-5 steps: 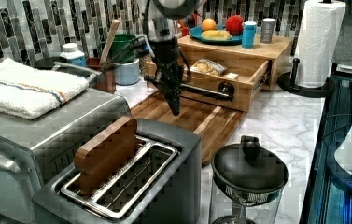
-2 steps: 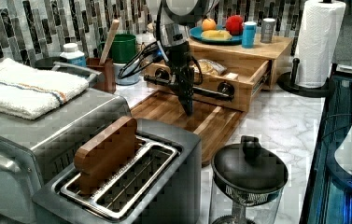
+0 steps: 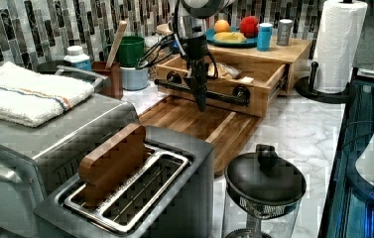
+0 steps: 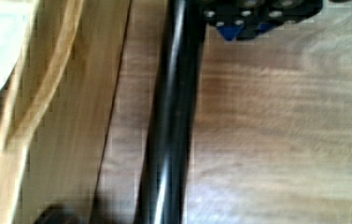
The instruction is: Close the drawer.
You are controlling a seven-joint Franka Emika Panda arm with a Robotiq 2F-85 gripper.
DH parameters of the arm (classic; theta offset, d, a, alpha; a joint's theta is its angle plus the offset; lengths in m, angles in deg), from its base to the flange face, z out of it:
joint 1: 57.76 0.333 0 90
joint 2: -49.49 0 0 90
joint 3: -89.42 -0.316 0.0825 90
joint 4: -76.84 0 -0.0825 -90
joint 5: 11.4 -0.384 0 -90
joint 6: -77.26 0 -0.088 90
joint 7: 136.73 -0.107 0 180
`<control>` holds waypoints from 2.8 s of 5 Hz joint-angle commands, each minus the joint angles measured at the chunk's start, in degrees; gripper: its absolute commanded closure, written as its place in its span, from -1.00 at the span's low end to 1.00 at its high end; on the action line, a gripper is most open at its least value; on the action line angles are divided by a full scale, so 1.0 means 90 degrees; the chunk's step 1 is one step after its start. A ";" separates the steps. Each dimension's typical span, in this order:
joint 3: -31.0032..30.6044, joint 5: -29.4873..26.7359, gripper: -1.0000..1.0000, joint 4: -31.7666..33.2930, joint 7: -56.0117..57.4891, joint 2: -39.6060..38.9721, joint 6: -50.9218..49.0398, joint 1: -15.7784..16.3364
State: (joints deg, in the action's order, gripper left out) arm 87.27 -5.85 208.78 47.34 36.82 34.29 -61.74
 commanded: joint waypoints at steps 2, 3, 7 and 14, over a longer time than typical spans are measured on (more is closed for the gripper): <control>0.0758 0.0323 1.00 -0.0190 0.0244 0.0266 0.0816 -0.0706; 0.1027 0.0453 1.00 -0.0347 0.0506 0.0182 0.0648 -0.0945; 0.2267 -0.0255 1.00 -0.1466 0.2787 -0.0652 0.0630 -0.1382; 0.2199 0.0038 1.00 -0.1776 0.2587 -0.0749 0.0307 -0.1543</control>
State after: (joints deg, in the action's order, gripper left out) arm 101.39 -7.75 199.38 67.77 31.49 34.29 -69.79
